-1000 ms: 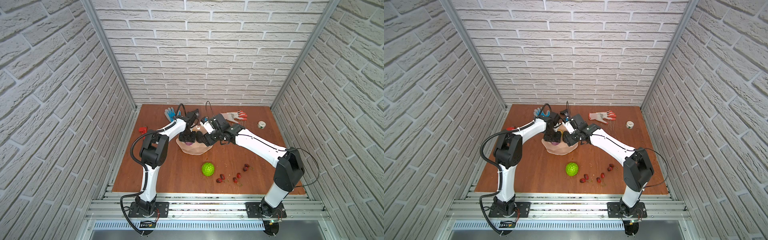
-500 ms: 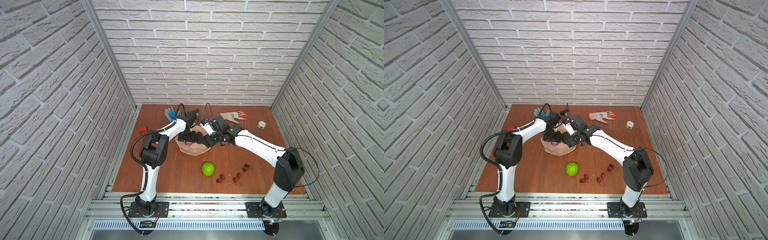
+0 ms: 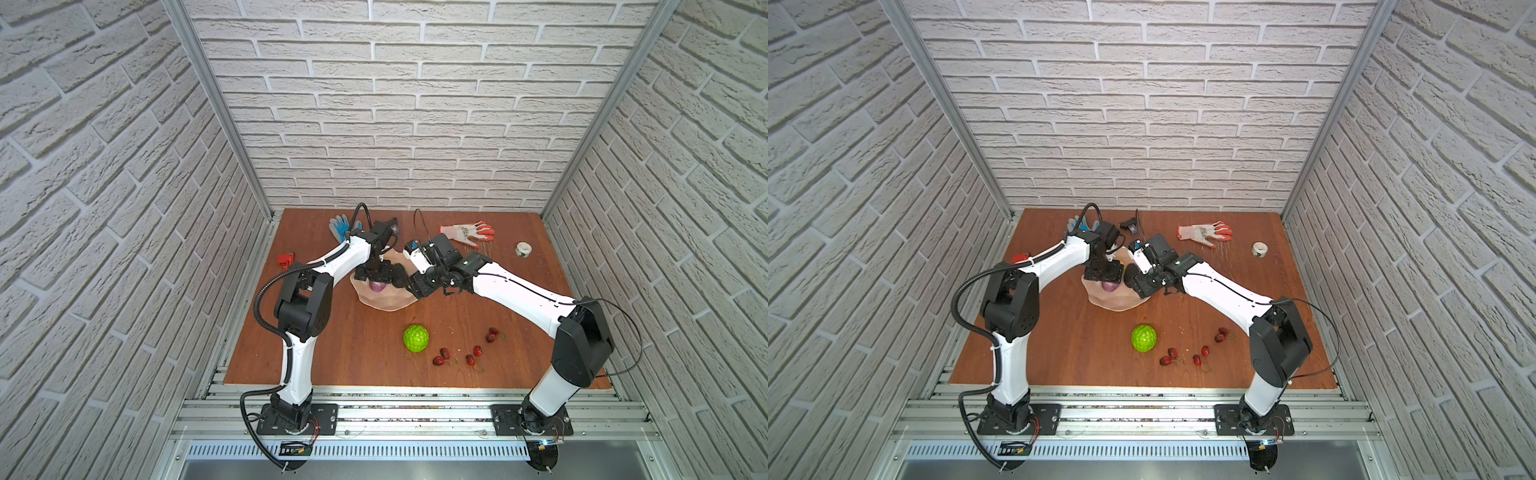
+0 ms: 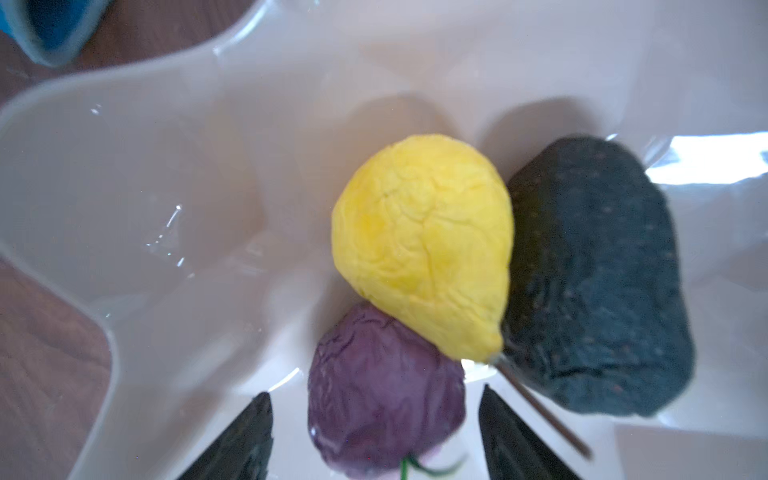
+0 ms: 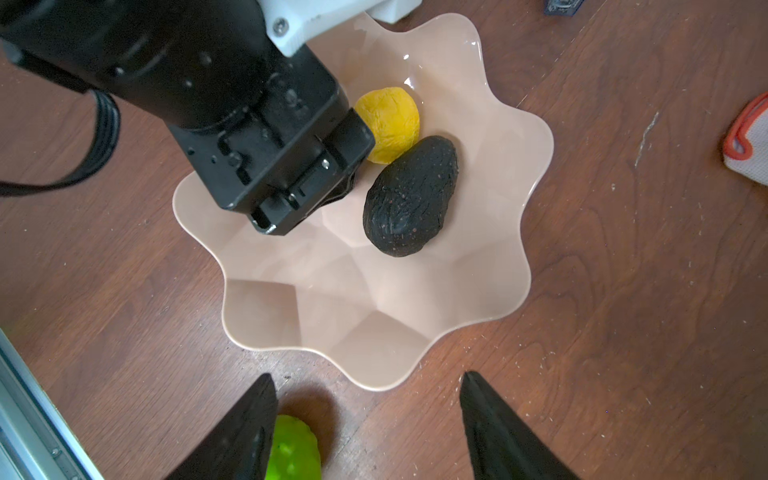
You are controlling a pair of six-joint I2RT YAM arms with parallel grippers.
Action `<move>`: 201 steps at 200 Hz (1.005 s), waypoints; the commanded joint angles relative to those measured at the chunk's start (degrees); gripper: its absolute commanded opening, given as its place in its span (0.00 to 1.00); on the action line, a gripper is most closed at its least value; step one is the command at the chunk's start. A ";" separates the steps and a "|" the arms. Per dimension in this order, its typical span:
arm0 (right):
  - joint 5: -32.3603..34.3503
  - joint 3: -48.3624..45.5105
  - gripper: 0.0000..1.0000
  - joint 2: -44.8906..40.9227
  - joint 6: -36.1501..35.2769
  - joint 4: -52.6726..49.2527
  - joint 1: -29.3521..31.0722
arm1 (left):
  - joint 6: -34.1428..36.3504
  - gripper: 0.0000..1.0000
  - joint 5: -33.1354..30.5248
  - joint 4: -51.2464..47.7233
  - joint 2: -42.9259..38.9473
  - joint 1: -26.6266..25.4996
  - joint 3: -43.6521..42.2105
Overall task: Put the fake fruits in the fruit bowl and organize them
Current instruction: 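Carry the plum over the bowl and lower it beside the pear with the left gripper, then open the left gripper while the right gripper moves down onto the green bumpy fruit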
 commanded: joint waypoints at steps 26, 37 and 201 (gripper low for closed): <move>0.13 -1.85 0.72 -5.45 1.36 -1.74 0.91 | -1.82 0.78 0.17 -0.19 -7.90 -1.10 -2.28; 0.08 -2.11 0.72 -6.07 1.71 -2.97 1.02 | -2.32 0.77 0.13 0.76 -9.63 -1.25 -3.74; 3.16 -12.35 0.80 -4.84 20.24 -8.35 14.93 | -10.07 0.77 -8.50 13.03 -39.06 -3.00 -31.61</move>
